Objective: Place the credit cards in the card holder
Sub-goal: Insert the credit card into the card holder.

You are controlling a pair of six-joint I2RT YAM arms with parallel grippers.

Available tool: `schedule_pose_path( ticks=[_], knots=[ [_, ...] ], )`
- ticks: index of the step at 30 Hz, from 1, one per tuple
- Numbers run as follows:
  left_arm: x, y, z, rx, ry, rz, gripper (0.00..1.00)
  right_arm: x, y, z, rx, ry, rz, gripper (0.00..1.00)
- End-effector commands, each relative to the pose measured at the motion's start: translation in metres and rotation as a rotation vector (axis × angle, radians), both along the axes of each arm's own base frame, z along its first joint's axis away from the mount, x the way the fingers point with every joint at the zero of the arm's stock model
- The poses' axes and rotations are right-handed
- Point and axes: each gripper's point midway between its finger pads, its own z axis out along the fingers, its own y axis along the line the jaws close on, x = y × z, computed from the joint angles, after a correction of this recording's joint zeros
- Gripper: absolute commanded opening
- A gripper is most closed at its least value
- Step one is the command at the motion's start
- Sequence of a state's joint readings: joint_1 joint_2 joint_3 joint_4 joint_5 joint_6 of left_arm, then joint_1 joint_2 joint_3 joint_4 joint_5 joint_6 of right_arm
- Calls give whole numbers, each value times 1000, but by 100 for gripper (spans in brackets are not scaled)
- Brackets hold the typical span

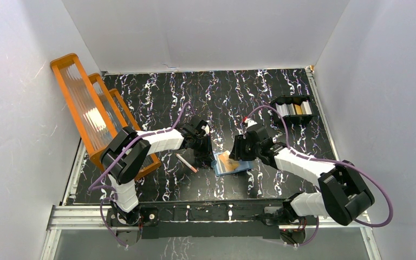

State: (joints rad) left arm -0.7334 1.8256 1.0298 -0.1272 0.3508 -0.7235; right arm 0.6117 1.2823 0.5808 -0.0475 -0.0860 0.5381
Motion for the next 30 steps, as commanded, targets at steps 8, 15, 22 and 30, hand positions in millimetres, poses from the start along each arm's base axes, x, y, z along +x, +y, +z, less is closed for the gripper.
schedule_pose_path(
  ticks=[8,15,22,30],
  knots=[
    [-17,13,-26,93,67,25,0,-24,11,-7,83,97,28,52],
    [-18,13,-30,100,74,32,0,-32,27,-4,221,151,12,52],
    [-17,12,-29,96,69,28,0,-18,15,3,156,65,-30,53],
    [-19,14,-29,97,71,29,0,-7,-12,-3,-14,-20,-43,55]
  ],
)
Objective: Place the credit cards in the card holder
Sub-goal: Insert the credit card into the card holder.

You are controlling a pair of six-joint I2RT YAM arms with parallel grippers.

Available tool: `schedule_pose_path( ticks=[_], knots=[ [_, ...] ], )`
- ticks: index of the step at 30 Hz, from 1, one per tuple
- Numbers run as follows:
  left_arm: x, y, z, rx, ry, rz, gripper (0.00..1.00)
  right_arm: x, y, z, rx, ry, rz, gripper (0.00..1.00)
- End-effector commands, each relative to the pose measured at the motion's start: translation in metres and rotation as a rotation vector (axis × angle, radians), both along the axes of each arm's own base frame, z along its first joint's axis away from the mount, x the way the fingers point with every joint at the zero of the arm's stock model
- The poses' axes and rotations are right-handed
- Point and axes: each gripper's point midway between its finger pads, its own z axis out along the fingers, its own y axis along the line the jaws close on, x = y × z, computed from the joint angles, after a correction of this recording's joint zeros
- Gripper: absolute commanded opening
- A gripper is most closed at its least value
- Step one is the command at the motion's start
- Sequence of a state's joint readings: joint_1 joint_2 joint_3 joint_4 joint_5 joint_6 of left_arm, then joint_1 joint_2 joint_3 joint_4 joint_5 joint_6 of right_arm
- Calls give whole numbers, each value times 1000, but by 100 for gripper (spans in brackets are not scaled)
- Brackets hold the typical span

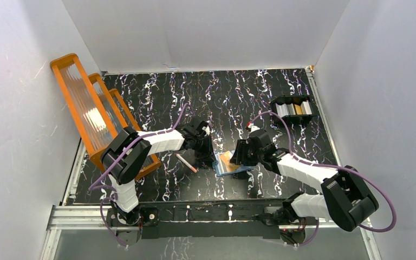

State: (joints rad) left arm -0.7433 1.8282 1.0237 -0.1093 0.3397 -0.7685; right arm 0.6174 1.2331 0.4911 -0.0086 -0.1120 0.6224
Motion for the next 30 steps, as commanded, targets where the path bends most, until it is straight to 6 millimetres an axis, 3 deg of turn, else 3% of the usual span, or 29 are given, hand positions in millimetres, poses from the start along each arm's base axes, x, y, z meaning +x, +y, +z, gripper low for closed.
schedule_pose_path(
  ticks=[1,8,18,24,30],
  knots=[
    [-18,18,-28,102,61,-5,0,12,-9,6,-68,-75,-5,55],
    [-19,19,-31,109,66,-1,0,5,-6,-4,-62,-39,25,55],
    [-19,20,-34,117,77,21,0,-14,17,7,122,42,39,55],
    [-21,21,-36,122,79,29,0,-16,21,-1,159,75,18,52],
    [-19,15,-33,108,71,19,0,-9,31,7,198,35,43,45]
  ],
)
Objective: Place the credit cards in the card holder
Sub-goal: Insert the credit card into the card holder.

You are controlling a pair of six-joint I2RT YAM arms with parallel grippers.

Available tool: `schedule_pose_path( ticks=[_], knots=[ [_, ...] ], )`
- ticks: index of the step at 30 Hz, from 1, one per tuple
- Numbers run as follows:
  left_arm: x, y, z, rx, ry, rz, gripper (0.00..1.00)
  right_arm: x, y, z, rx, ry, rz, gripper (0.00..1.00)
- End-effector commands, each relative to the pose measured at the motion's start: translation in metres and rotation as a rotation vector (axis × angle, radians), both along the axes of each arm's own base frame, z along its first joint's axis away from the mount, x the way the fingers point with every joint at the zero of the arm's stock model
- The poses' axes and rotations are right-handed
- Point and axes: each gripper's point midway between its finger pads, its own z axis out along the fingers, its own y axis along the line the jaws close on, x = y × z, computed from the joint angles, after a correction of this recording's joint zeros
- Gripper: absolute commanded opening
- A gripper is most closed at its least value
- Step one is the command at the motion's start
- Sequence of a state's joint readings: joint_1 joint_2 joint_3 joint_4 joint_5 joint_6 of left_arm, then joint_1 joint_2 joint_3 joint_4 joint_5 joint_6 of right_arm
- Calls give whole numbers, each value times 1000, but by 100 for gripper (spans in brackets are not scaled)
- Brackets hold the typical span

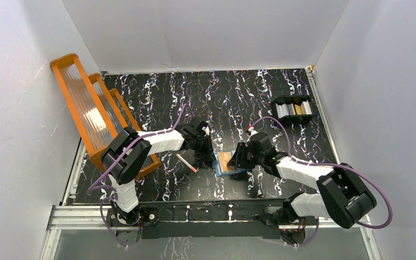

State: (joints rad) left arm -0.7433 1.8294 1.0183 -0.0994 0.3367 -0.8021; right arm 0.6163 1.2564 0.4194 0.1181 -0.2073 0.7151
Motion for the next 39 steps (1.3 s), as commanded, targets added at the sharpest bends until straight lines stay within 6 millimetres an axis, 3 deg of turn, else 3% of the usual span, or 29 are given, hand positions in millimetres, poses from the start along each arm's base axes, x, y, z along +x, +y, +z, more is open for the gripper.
schedule_pose_path(
  ticks=[1,9,18,28,35,39],
  knots=[
    [-19,16,-32,109,58,-13,0,5,19,16,90,-39,42,44],
    [-12,11,-23,107,19,-45,0,6,13,20,32,-44,61,38],
    [-2,5,-21,111,-21,-96,0,33,-26,54,-157,-194,-54,67],
    [-3,7,-23,116,-27,-116,0,44,-73,26,-186,-113,-196,79],
    [-2,6,-22,113,-27,-119,0,39,-66,19,-83,-67,-180,80],
    [-2,6,-24,113,-24,-118,0,36,-51,29,8,-77,-128,76]
  ],
)
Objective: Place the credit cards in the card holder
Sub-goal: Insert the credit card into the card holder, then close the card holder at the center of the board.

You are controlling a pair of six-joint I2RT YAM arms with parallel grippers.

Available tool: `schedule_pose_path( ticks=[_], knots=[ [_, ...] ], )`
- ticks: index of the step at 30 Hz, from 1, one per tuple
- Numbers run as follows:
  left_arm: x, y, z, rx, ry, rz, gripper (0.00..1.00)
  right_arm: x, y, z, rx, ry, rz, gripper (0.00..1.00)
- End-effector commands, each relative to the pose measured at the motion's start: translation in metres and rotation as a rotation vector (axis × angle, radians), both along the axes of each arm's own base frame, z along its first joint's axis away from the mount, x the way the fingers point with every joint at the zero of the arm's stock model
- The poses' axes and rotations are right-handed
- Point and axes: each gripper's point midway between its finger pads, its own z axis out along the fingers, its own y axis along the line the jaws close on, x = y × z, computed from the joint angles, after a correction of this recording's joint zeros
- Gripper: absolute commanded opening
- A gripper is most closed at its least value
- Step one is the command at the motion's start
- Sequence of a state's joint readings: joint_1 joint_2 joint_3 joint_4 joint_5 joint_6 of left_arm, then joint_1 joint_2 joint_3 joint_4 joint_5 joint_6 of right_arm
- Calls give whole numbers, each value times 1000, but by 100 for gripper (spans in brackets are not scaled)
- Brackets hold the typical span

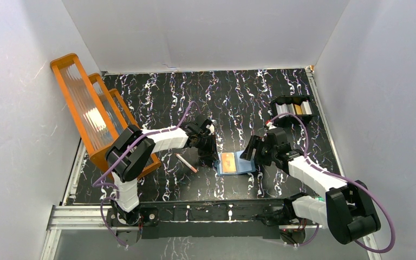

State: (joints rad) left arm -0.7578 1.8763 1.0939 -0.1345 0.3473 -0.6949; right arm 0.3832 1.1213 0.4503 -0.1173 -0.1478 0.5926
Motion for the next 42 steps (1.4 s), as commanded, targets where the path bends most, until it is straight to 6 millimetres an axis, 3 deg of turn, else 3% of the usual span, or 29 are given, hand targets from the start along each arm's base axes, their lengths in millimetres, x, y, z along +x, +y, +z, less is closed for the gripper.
schedule_pose_path(
  ticks=[1,6,13,17,24,31,34,38,42],
  knots=[
    [-7,16,-24,104,20,-8,0,6,28,25,158,-67,84,74],
    [-8,16,-24,102,25,-6,0,3,46,49,262,-89,160,63],
    [-8,15,-24,99,25,-2,0,4,52,69,313,-124,179,53],
    [-8,15,-24,97,26,3,0,4,53,68,321,-127,177,38],
    [-8,15,-22,92,26,4,0,4,59,65,355,-110,183,27],
    [-6,11,-15,72,17,4,0,6,65,71,377,-117,190,26],
    [-5,3,-7,35,20,-2,1,4,72,68,383,-102,194,37],
    [-1,-4,14,-10,12,5,21,-1,84,56,373,-57,204,42],
    [3,4,30,-38,13,37,25,-2,86,41,355,-39,196,38]
  ],
)
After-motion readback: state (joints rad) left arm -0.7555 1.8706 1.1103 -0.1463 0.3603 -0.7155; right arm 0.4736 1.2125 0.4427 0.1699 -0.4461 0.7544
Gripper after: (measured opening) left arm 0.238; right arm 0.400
